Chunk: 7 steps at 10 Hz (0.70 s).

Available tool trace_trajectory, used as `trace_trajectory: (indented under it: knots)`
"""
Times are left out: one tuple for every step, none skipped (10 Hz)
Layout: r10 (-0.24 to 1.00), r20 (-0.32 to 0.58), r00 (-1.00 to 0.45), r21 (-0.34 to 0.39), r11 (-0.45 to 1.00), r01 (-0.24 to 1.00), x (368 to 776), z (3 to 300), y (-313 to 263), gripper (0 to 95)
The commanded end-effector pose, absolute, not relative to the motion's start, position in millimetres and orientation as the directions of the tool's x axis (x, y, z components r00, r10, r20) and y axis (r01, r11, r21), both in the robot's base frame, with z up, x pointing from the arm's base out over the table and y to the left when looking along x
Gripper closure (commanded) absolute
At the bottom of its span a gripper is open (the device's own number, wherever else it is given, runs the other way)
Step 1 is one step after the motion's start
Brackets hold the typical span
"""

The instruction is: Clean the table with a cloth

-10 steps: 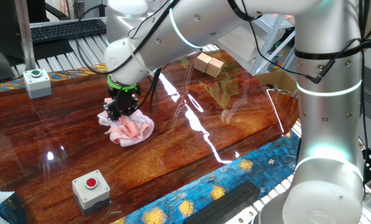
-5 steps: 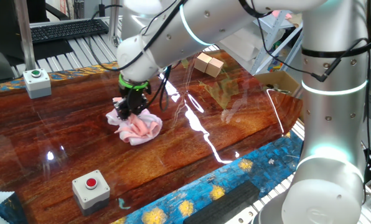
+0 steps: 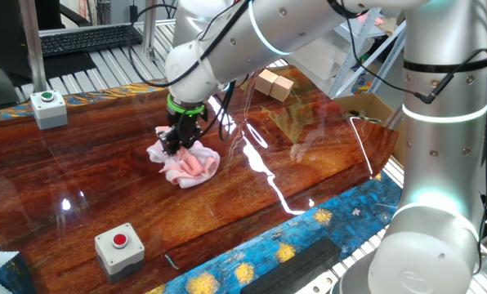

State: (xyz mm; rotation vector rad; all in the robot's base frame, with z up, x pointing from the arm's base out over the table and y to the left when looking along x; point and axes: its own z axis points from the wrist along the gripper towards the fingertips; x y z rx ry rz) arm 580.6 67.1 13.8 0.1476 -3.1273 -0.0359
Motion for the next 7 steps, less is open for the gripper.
trace_trajectory:
  knots:
    - [-0.091, 0.016, -0.996, 0.022, 0.996, -0.091, 583.1, 10.4, 63.6, 95.0]
    - [-0.092, 0.025, -0.995, 0.025, 0.996, -0.091, 583.7, 11.3, 62.2, 95.0]
    - [-0.086, 0.03, -0.996, 0.033, 0.996, -0.085, 584.1, 12.0, 60.6, 95.0]
    - [-0.075, 0.03, -0.997, 0.044, 0.996, -0.073, 584.1, 12.0, 60.5, 95.0]
    - [-0.071, 0.035, -0.997, 0.046, 0.997, -0.069, 584.2, 12.0, 60.5, 95.0]
    - [-0.069, 0.039, -0.997, 0.045, 0.997, -0.067, 584.2, 12.0, 60.5, 95.0]
    - [-0.069, 0.057, -0.996, 0.043, 0.997, -0.066, 584.3, 12.3, 60.1, 95.0]
